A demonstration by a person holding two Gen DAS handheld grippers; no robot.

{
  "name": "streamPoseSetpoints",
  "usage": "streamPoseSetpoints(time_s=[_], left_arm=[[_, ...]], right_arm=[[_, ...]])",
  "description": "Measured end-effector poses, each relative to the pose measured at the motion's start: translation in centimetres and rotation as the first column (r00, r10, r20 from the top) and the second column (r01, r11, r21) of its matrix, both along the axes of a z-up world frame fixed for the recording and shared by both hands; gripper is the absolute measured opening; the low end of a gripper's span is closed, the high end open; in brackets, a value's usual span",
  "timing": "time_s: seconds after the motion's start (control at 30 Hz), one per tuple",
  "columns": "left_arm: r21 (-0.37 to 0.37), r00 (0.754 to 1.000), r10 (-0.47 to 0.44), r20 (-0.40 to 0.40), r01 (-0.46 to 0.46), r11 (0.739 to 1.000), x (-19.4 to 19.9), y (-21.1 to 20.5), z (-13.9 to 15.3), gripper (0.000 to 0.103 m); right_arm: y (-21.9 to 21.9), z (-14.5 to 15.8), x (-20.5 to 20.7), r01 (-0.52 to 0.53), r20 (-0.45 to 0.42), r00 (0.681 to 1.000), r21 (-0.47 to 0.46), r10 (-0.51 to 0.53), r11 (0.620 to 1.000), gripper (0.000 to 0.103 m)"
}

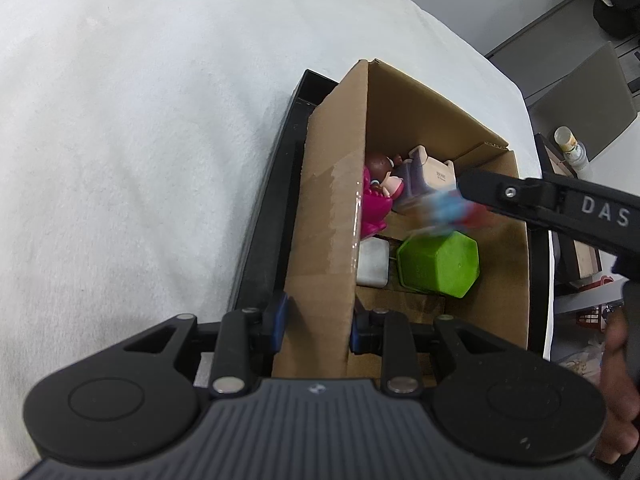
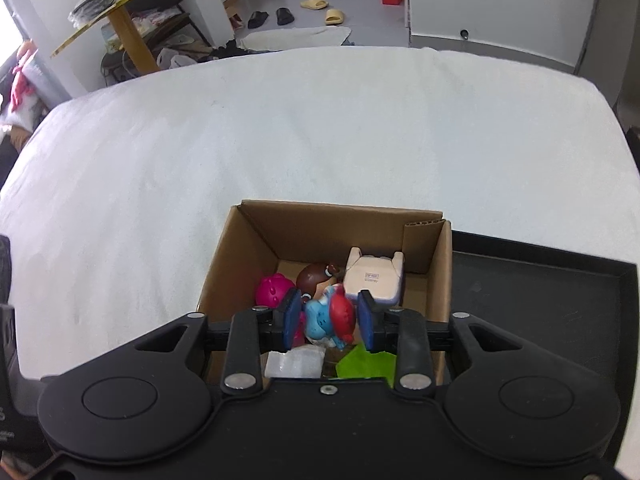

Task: Organize rigid objects

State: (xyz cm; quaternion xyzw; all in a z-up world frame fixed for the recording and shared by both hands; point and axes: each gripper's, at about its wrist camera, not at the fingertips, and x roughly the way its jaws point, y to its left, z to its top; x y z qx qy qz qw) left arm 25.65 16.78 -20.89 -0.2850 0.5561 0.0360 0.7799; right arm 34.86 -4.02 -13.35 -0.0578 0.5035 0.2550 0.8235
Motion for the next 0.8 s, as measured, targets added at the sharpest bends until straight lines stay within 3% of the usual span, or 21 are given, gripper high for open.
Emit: streamPoseSetpoints(time_s=[0.07,0.53,0.8], left_arm=[[0.004,1.0,-0.002,0.003,0.002,1.0,0.0,-0.1,0.1,0.028],[0.03,1.0,0.02,-0.008,-0.02,0.999,-0.1,-0.8,0.3,0.028],[0.133,0.999,-0.037,-0.016,0.039,0.99,-0.1,-1.8,2.6,0.028]], right_arm=[[-0.3,0.1,0.1,0.021,-0.003,1.0,0.005,-0.021,1.0,0.046],[-4.8,3.2,-1.8,0.077,0.028,0.997,0.027,-0.078,0.997,0.056],[-7.1,5.1,-2.7,0.109,0.015,0.994,0.078,-0.111,0.991,0.059]])
